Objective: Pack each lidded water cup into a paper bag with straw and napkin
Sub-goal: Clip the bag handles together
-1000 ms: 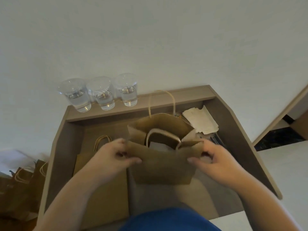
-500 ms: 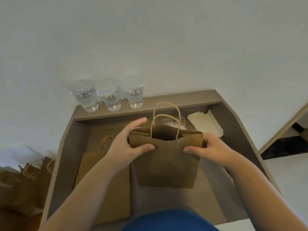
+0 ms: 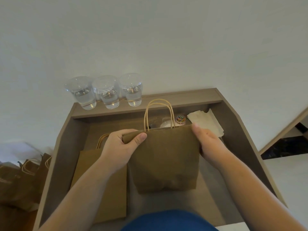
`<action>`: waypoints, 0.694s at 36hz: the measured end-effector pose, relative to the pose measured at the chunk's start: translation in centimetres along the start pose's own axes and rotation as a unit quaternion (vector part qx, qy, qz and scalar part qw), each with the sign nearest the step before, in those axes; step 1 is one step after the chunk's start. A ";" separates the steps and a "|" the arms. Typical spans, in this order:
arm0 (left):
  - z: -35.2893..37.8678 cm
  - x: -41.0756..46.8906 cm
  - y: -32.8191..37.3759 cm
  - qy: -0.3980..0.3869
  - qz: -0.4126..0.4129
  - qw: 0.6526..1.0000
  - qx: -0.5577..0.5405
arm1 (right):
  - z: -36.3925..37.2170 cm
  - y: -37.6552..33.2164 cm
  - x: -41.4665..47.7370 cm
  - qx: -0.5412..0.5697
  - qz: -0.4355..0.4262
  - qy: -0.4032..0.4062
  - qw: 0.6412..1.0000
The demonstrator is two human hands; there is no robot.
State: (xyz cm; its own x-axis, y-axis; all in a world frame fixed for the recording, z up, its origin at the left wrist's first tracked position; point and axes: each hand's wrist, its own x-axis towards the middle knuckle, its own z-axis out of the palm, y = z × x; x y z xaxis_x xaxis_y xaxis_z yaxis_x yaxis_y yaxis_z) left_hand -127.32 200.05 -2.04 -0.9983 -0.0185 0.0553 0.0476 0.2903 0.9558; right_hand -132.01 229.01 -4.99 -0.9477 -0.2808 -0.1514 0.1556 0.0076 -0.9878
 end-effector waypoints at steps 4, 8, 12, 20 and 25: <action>-0.1 -0.4 0.3 -0.001 -0.004 1.000 0.012 | -2.8 1.7 4.6 0.154 0.069 -0.015 0.986; 0.3 -0.7 0.9 -0.007 -0.006 1.000 0.015 | -4.2 4.2 10.2 -0.238 0.036 0.116 0.964; 0.8 -0.9 1.3 0.011 -0.015 1.000 0.025 | -5.1 5.8 14.4 -0.342 0.039 0.155 0.926; 2.1 -1.1 1.6 0.027 -0.038 0.999 0.023 | -5.9 6.9 18.3 -0.427 0.026 0.139 0.893; 2.2 -1.1 1.7 0.027 -0.043 0.998 0.021 | -6.2 7.2 20.2 -0.485 0.040 0.128 0.864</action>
State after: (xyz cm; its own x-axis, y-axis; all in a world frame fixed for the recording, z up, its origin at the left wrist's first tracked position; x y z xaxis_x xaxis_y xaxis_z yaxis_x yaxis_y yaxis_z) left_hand -126.23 202.66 -1.06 -0.9953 -0.0962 -0.0109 -0.0418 0.3258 0.9445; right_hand -151.80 229.30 -15.35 -0.9946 -0.0219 -0.1018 0.0345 0.8535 -0.5200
